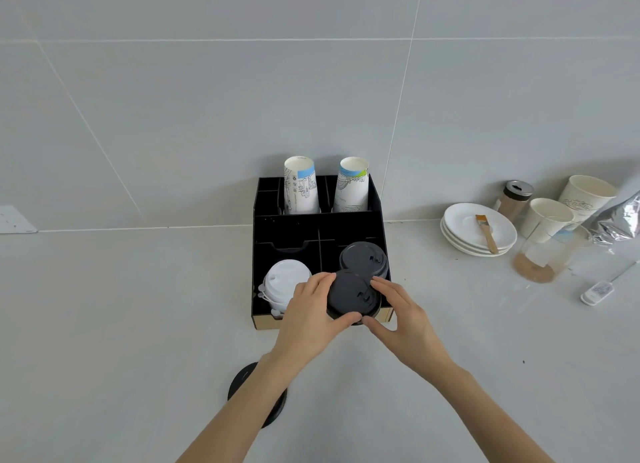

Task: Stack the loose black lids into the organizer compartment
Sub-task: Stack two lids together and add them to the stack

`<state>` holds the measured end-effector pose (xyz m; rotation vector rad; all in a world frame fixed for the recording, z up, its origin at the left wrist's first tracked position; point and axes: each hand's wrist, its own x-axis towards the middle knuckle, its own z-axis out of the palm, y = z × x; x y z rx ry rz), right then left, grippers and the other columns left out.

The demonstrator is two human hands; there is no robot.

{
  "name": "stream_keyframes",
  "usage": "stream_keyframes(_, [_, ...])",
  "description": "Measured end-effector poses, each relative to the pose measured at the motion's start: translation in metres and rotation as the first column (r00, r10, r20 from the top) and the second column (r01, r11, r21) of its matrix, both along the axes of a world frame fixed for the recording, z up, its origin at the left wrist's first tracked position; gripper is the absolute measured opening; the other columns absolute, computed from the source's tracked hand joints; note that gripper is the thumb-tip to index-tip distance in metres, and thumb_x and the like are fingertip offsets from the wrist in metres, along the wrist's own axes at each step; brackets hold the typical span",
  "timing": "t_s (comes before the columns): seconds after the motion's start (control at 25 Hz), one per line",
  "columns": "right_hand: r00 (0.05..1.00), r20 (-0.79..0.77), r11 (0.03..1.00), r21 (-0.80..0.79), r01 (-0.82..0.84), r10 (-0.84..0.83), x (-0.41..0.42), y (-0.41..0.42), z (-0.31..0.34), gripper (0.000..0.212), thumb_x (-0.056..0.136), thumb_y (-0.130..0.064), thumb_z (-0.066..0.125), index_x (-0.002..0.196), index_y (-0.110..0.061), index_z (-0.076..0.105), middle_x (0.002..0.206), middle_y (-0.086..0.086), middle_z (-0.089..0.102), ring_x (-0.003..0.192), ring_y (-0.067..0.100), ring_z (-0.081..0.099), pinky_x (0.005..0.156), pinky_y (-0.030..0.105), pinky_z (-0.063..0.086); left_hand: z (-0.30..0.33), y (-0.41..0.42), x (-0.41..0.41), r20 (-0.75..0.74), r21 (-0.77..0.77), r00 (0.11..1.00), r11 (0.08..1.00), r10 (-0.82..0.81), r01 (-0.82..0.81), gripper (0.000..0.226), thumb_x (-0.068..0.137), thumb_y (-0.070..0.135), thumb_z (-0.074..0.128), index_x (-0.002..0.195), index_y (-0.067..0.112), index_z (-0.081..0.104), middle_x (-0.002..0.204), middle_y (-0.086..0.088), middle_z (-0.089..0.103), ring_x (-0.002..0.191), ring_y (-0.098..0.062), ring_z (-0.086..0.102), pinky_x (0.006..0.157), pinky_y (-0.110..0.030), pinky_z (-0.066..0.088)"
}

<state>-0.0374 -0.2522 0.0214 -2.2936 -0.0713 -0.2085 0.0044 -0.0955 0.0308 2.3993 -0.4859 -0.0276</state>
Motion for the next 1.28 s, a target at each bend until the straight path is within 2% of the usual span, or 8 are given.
stream_keyframes(0.16, [1.000, -0.025, 1.000, -0.006, 0.003, -0.004, 0.023, -0.014, 0.009, 0.052, 0.081, -0.016, 0.064, 0.128, -0.011, 0.043, 0.138, 0.002, 0.045, 0.125, 0.013, 0.042, 0.100, 0.009, 0.026, 0.005, -0.015, 0.021, 0.005, 0.032, 1.000, 0.999, 0.015, -0.015, 0.069, 0.078, 0.043, 0.063, 0.133, 0.015, 0.033, 0.140, 0.000, 0.038, 0.124, -0.022, 0.036, 0.101, -0.032, 0.035])
stream_keyframes(0.24, [0.999, -0.045, 1.000, -0.009, 0.003, -0.003, 0.035, -0.021, 0.014, 0.051, 0.082, -0.016, 0.063, 0.128, -0.012, 0.043, 0.137, 0.000, 0.045, 0.124, 0.016, 0.044, 0.101, 0.016, 0.029, 0.006, -0.023, 0.031, 0.001, 0.030, 1.000, 0.999, 0.028, -0.028, 0.070, 0.077, 0.044, 0.063, 0.133, 0.014, 0.033, 0.140, -0.002, 0.039, 0.123, -0.023, 0.037, 0.101, -0.034, 0.036])
stream_keyframes(0.36, [0.998, -0.059, 1.000, -0.026, -0.004, 0.002, 0.052, -0.032, 0.018, 0.050, 0.082, -0.015, 0.062, 0.128, -0.013, 0.043, 0.137, 0.000, 0.046, 0.121, 0.017, 0.046, 0.099, 0.017, 0.030, 0.005, -0.033, 0.044, -0.010, 0.025, 0.999, 0.999, 0.040, -0.040, 0.069, 0.078, 0.044, 0.063, 0.133, 0.015, 0.033, 0.140, -0.001, 0.039, 0.124, -0.023, 0.037, 0.101, -0.035, 0.039])
stream_keyframes(0.52, [0.995, -0.101, 0.996, -0.078, -0.036, 0.028, 0.070, -0.047, 0.019, 0.049, 0.084, -0.015, 0.060, 0.129, -0.015, 0.042, 0.138, -0.001, 0.045, 0.121, 0.017, 0.045, 0.091, 0.008, 0.024, 0.003, -0.037, 0.061, -0.047, 0.017, 0.999, 1.000, -0.014, 0.015, 0.066, 0.081, 0.037, 0.062, 0.135, 0.015, 0.031, 0.142, -0.001, 0.037, 0.125, -0.023, 0.036, 0.104, -0.035, 0.034])
stream_keyframes(0.76, [0.985, -0.155, 0.989, -0.112, -0.095, 0.077, 0.090, -0.055, 0.011, 0.050, 0.085, -0.014, 0.058, 0.130, -0.013, 0.040, 0.140, 0.002, 0.044, 0.127, 0.017, 0.042, 0.099, 0.013, 0.024, -0.010, -0.040, 0.075, -0.097, 0.018, 0.995, 1.000, -0.005, 0.007, 0.063, 0.083, 0.033, 0.060, 0.135, 0.014, 0.031, 0.142, -0.001, 0.036, 0.126, -0.022, 0.035, 0.105, -0.034, 0.033])
stream_keyframes(1.0, [0.980, -0.191, 0.987, -0.137, -0.086, 0.059, 0.093, -0.054, -0.003, 0.050, 0.085, -0.013, 0.057, 0.131, -0.011, 0.039, 0.141, 0.004, 0.043, 0.127, 0.019, 0.041, 0.093, 0.005, 0.018, -0.022, -0.044, 0.079, -0.125, 0.019, 0.992, 1.000, 0.016, -0.014, 0.062, 0.082, 0.032, 0.061, 0.134, 0.014, 0.032, 0.141, -0.002, 0.037, 0.126, -0.023, 0.035, 0.105, -0.034, 0.034])
stream_keyframes(1.12, [0.984, -0.173, 0.988, -0.143, -0.058, 0.032, 0.091, -0.053, -0.006, 0.050, 0.085, -0.013, 0.058, 0.131, -0.012, 0.039, 0.140, 0.003, 0.043, 0.127, 0.019, 0.042, 0.097, 0.011, 0.023, -0.024, -0.044, 0.079, -0.126, 0.023, 0.992, 1.000, 0.022, -0.019, 0.062, 0.082, 0.032, 0.061, 0.134, 0.014, 0.032, 0.142, -0.001, 0.037, 0.127, -0.022, 0.035, 0.104, -0.035, 0.035])
stream_keyframes(1.28, [0.984, -0.174, 0.985, -0.162, -0.059, 0.030, 0.088, -0.048, -0.006, 0.051, 0.086, -0.014, 0.055, 0.133, -0.011, 0.036, 0.143, 0.004, 0.040, 0.129, 0.021, 0.040, 0.107, 0.027, 0.031, -0.025, -0.044, 0.080, -0.144, -0.002, 0.989, 1.000, 0.027, -0.027, 0.061, 0.082, 0.030, 0.062, 0.134, 0.014, 0.033, 0.141, -0.003, 0.038, 0.128, -0.022, 0.034, 0.105, -0.035, 0.034])
